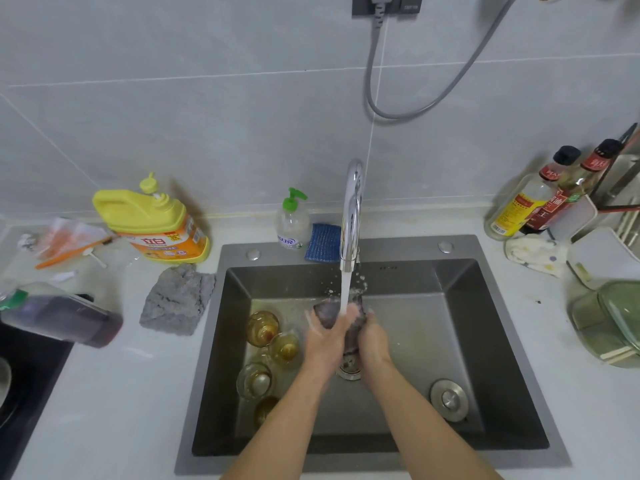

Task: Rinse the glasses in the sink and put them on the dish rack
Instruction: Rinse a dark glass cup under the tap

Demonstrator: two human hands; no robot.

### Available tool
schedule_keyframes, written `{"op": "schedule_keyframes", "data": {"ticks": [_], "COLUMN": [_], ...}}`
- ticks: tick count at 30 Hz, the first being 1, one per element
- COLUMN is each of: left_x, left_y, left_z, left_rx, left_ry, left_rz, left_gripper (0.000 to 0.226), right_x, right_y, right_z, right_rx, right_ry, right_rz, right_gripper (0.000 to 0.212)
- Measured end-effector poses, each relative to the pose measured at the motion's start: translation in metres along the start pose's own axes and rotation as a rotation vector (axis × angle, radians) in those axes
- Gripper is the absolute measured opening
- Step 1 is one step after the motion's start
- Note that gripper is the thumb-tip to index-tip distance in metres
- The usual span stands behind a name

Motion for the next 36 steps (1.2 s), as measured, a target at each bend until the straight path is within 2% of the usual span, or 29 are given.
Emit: {"op": "schedule_keyframes", "data": {"ticks": [2, 4, 7, 9, 11, 13, 16, 17, 19, 21, 22, 25, 28, 31, 32, 34, 36], "left_x": [-0.002, 0.002, 0.005, 0.002, -0.001, -0.003, -0.001, 0.000, -0.002, -0.002, -0.003, -0.004, -0.006, -0.002, -0.003, -0.006, -0.001], "left_y": [-0.003, -0.005, -0.004, -0.003, -0.005, -0.004, 0.001, 0.003, 0.009, 0.005, 0.000, -0.007, -0.001, 0.009, 0.009, 0.012, 0.006], "left_z": [0.004, 0.006, 0.002, 0.003, 0.006, 0.006, -0.002, -0.003, -0.002, -0.006, -0.007, -0.001, 0.001, -0.002, -0.003, -0.007, -0.011], "left_rx": [-0.125, -0.163, -0.240, -0.303, -0.345, -0.345, -0.162, -0.077, 0.019, -0.017, -0.062, -0.189, -0.133, 0.047, 0.041, -0.012, -0.108], "left_ry": [-0.004, 0.000, 0.090, 0.106, 0.076, 0.055, 0.156, 0.189, 0.187, 0.186, 0.183, 0.115, 0.075, 0.104, 0.121, 0.172, 0.190], "left_rz": [-0.074, -0.083, -0.088, -0.120, -0.171, -0.214, -0.191, -0.157, -0.062, -0.038, -0.062, -0.089, -0.142, -0.106, -0.120, -0.128, -0.146], "left_gripper": [0.082, 0.081, 0.070, 0.063, 0.060, 0.058, 0.060, 0.064, 0.081, 0.109, 0.114, 0.088, 0.085, 0.068, 0.068, 0.084, 0.101], "right_x": [-0.013, -0.018, -0.019, -0.020, -0.012, -0.001, -0.008, -0.015, -0.020, -0.016, -0.013, -0.008, -0.008, -0.018, -0.020, -0.024, -0.025], "right_y": [-0.014, -0.016, -0.002, -0.005, -0.012, -0.016, -0.016, -0.012, -0.002, 0.001, 0.000, -0.002, -0.002, -0.008, -0.009, -0.004, -0.002], "right_z": [0.002, 0.004, 0.004, 0.004, 0.003, 0.005, 0.008, 0.009, 0.010, 0.010, 0.009, 0.010, 0.010, 0.008, 0.007, 0.009, 0.009], "right_rx": [0.033, -0.070, -0.171, -0.097, 0.033, 0.120, -0.013, -0.068, -0.156, -0.122, -0.060, 0.103, 0.069, -0.111, -0.219, -0.345, -0.335], "right_ry": [-0.084, -0.168, -0.252, -0.313, -0.372, -0.353, -0.195, -0.174, -0.215, -0.278, -0.300, -0.344, -0.345, -0.193, -0.142, -0.122, -0.144], "right_rz": [-0.127, -0.303, -0.395, -0.394, -0.314, -0.238, -0.338, -0.375, -0.444, -0.444, -0.399, -0.180, -0.074, -0.231, -0.285, -0.361, -0.445], "right_gripper": [0.050, 0.057, 0.100, 0.107, 0.105, 0.095, 0.070, 0.073, 0.080, 0.076, 0.079, 0.096, 0.096, 0.067, 0.069, 0.079, 0.076]}}
Point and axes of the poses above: each hand's wrist, its own x-axis towards the middle knuckle, its own z-axis out of the palm, y = z × x, the point moved 5 cm from there along x, towards the middle knuckle, and after that the axes turned 7 degrees about x, right-handed, at the moved point
